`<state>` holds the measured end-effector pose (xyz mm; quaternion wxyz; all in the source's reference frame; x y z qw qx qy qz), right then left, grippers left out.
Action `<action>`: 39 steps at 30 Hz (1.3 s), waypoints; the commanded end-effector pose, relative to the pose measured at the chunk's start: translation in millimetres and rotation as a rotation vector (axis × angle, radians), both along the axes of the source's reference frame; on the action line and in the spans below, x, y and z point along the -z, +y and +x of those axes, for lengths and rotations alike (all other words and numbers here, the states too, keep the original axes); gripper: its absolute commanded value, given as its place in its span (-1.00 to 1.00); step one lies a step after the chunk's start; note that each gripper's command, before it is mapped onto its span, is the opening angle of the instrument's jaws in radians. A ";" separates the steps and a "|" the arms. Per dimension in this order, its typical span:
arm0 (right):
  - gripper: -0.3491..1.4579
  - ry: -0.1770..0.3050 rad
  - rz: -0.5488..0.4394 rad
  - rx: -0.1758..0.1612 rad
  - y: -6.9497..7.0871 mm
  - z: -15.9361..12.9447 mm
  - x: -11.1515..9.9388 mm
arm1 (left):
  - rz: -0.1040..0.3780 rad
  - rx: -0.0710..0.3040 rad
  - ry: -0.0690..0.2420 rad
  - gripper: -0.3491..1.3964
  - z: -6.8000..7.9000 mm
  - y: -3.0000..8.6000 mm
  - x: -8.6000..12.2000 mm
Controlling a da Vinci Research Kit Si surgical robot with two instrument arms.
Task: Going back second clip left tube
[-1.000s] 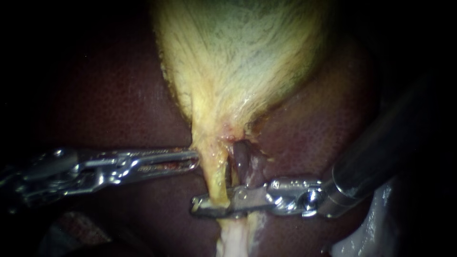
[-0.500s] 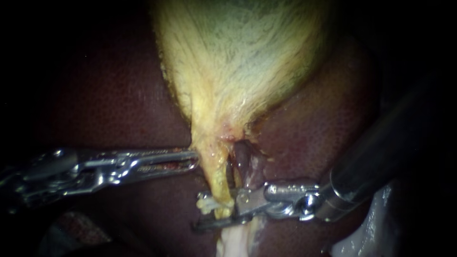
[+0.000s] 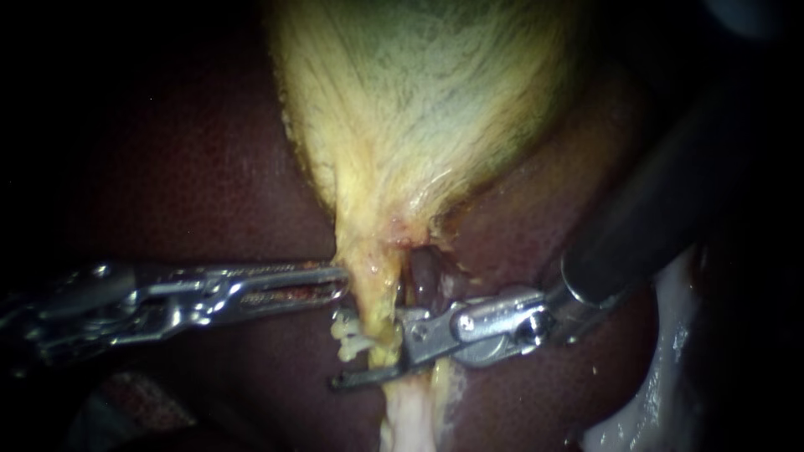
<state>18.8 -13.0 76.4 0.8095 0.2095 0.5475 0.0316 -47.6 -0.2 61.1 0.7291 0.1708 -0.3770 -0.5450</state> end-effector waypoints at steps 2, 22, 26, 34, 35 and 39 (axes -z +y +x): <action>0.05 0.005 -0.019 0.009 0.0 -0.2 0.0 | 0.000 0.000 0.000 -0.92 0.0 0.0 0.0; 0.05 0.028 -0.023 0.042 -0.1 -6.2 2.5 | 0.000 -0.002 -0.001 -0.92 0.4 0.0 -0.1; 0.05 0.029 -0.020 0.040 0.7 -8.4 3.5 | 0.000 -0.002 -0.001 -0.92 0.4 0.0 -0.2; 0.05 0.013 -0.021 0.002 3.4 -11.7 6.1 | 0.000 -0.002 -0.001 -0.92 0.4 0.1 -0.2; 0.05 0.014 -0.024 0.001 3.7 -12.0 6.4 | 0.000 -0.002 -0.001 -0.92 0.4 0.1 -0.3; 0.05 0.019 -0.055 0.002 5.1 -13.5 7.8 | 0.000 -0.003 -0.001 -0.92 0.4 0.1 -0.4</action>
